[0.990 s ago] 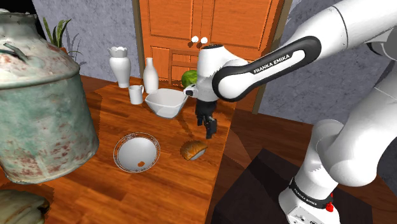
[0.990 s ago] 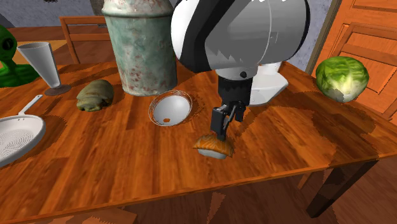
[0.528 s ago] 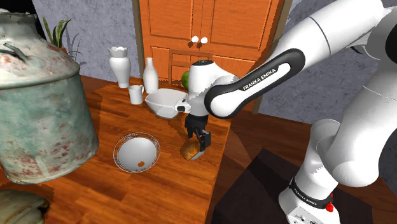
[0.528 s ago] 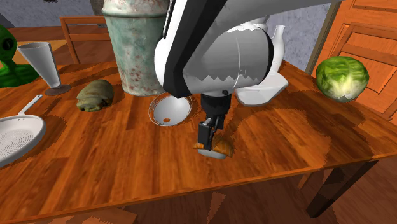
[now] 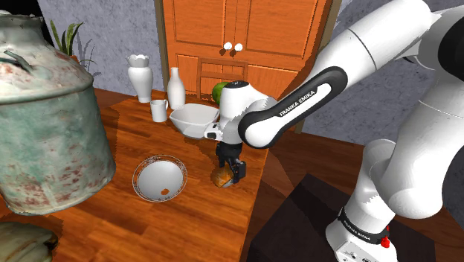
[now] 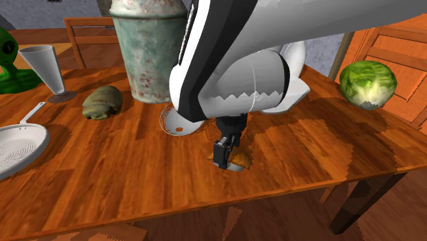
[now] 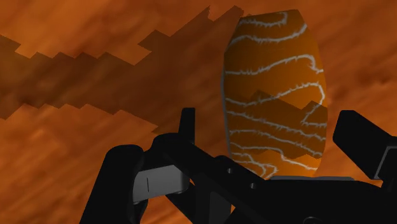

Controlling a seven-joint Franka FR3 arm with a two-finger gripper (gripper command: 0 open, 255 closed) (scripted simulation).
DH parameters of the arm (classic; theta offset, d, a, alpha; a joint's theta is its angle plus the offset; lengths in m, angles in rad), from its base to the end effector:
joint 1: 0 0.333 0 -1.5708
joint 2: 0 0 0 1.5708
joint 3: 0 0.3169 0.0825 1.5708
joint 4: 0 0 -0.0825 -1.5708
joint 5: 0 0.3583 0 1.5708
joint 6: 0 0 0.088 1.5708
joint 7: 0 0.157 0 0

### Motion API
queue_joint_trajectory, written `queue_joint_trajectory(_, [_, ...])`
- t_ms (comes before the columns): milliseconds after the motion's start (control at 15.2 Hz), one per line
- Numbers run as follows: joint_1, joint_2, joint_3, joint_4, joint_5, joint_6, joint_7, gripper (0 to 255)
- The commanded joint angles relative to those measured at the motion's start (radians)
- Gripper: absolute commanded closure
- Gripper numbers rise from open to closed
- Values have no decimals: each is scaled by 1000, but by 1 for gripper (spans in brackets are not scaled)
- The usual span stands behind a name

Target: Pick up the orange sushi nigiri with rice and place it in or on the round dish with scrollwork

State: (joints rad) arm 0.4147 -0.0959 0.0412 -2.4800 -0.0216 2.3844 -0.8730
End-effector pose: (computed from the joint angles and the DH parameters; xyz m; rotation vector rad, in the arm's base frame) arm 0.4009 0.1953 0.2957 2.4437 1.9448 -0.0058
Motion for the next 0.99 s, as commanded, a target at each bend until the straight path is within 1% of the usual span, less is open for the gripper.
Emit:
queue_joint_trajectory(0, [0, 1, 0, 0, 0, 1, 0, 0])
queue_joint_trajectory(198, [0, 1, 0, 0, 0, 1, 0, 0])
queue_joint_trajectory(264, [0, 1, 0, 0, 0, 1, 0, 255])
queue_joint_trajectory(858, [0, 1, 0, 0, 0, 1, 0, 255])
queue_joint_trajectory(924, [0, -9, 0, 4, 1, -13, -1, 255])
